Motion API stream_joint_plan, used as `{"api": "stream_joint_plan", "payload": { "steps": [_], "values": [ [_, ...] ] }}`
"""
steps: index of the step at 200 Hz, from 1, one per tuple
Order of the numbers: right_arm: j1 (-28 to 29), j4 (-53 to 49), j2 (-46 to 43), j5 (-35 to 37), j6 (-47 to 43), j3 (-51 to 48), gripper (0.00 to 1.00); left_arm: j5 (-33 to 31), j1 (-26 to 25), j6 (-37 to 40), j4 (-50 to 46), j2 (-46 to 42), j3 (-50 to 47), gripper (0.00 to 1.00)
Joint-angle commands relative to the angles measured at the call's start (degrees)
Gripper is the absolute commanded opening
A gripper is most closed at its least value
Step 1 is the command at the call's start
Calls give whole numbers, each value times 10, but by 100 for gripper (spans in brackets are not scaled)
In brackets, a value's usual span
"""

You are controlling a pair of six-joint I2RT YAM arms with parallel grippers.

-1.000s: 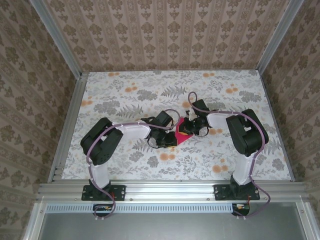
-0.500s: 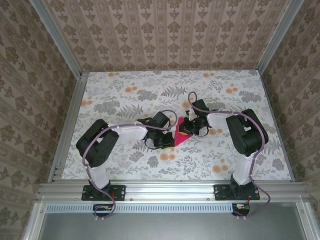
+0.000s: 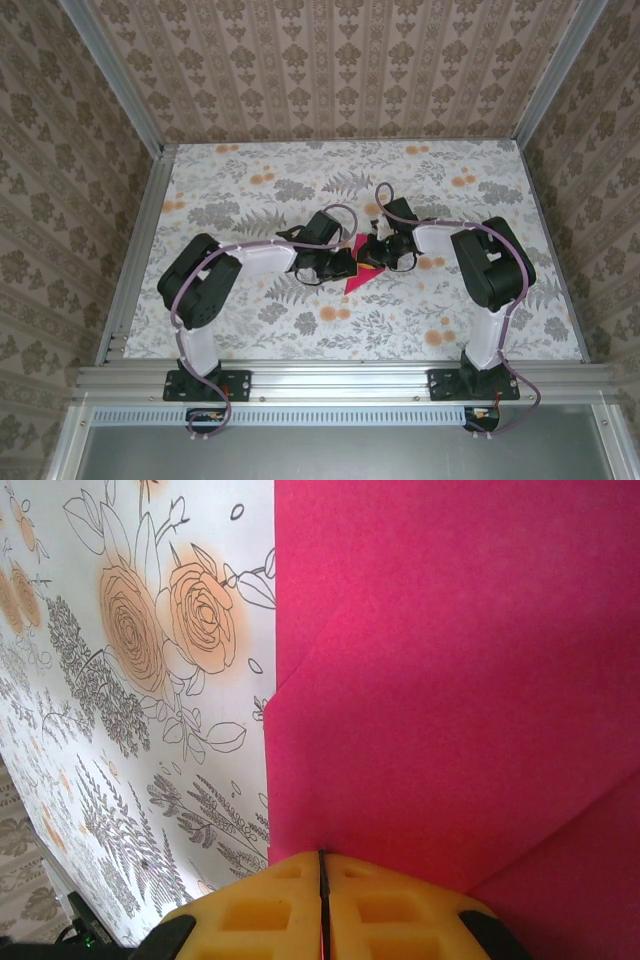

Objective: Fold a paper plane with a square sheet of paper (pick it up from the middle)
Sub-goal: Fourth fold the wing at the center of the table.

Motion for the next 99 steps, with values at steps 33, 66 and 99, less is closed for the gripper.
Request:
{"api": "stream_joint_plan", "payload": {
  "steps": [33,66,99],
  "values": [
    [0,-52,59,93,7,-19,11,21,-3,-2,1,46,30,10],
    [0,-54,63,96,8,-19,10,17,-8,11,-38,58,34,10],
    [0,-58,67,98,7,-18,10,23,-11,19,-55,50,18,10]
  ]
}}
